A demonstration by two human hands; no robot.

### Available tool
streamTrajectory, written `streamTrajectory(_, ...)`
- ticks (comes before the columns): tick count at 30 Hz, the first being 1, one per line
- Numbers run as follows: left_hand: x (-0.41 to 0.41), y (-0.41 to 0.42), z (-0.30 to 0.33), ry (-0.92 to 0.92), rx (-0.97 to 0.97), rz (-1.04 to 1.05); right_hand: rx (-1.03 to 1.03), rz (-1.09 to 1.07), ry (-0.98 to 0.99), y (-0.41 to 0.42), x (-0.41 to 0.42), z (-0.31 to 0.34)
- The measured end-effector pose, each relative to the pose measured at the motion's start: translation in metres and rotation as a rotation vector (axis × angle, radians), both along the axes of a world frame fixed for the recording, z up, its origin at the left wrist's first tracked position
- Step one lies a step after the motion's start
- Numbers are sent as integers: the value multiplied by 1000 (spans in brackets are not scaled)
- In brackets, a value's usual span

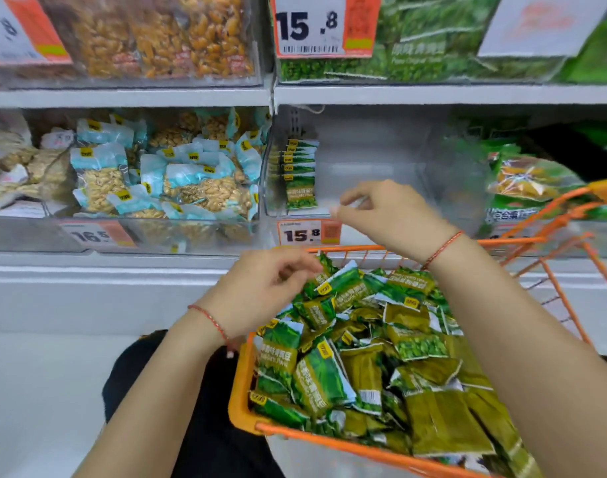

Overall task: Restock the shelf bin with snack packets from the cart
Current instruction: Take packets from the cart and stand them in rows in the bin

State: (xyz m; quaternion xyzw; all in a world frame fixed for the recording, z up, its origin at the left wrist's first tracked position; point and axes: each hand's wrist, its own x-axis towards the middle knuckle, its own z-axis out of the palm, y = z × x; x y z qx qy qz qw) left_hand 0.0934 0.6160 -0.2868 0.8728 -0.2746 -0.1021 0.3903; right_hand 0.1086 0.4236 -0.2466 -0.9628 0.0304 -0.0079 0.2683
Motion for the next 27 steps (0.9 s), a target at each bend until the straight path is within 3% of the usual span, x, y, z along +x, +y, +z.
streamTrajectory(3, -8, 9, -9, -137, 569, -143, 24, 11, 68, -5, -34, -4)
streamTrajectory(6, -11, 13, -21, -146, 761, -240, 57, 24, 117, -14, -61, -18)
streamTrajectory(11, -13, 18, -21, -106, 561, -176, 348, 34, 44, -26, -85, -44)
streamTrajectory(15, -18, 8, 6, 32, -15, -34, 779, 97, 120, -19, -99, -49)
streamTrajectory(18, -24, -16, 20, 49, -207, -6, 933, 192, 272, -11, -106, -50)
streamTrajectory(23, -26, -40, 8, -29, -92, 32, 836, 71, 178, -7, -107, -55)
streamTrajectory(25, -22, -34, 0, -39, 171, 6, 788, -65, 133, -11, -106, -52)
streamTrajectory(27, -22, -26, -9, 18, 461, -162, 820, -206, 135, -15, -105, -52)
